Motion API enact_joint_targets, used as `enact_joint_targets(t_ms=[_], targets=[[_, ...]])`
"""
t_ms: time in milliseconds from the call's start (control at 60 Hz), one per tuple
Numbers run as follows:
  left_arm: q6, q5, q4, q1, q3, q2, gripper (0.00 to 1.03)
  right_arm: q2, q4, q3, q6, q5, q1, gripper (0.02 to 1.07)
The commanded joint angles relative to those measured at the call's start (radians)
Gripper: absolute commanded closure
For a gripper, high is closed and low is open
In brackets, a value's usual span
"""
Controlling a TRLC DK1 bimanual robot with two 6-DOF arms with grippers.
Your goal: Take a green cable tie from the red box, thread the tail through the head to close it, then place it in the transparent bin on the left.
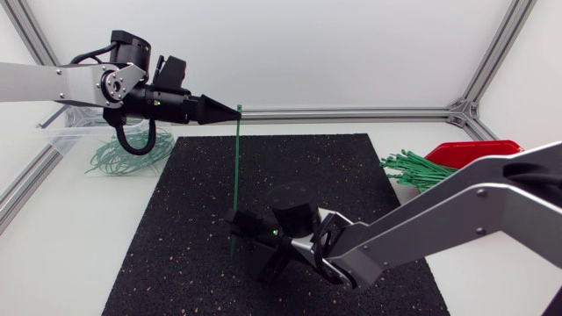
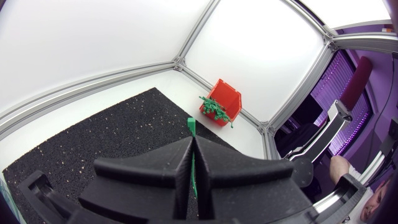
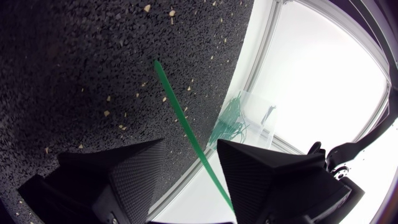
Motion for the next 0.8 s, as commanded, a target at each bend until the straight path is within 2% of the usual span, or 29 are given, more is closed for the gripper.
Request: enact_joint_targets(t_ms=[0,517,783], targets=[[0.000,0.011,-0.009,0.005,0.027,0.022,1.00,0.019,0.022,-0.025,-0.031,-0.007,0.003,0.63],[0.000,0.011,-0.011,0.007,0.029,0.026,1.00,0.049,0.085,-0.043,-0.053,-0.036,0.015,0.74],[0.002,0.011,-0.011,0.011,0.032,0.029,1.00,0.049,0.101,-0.063,-0.053,-0.041,0.029,0.75]])
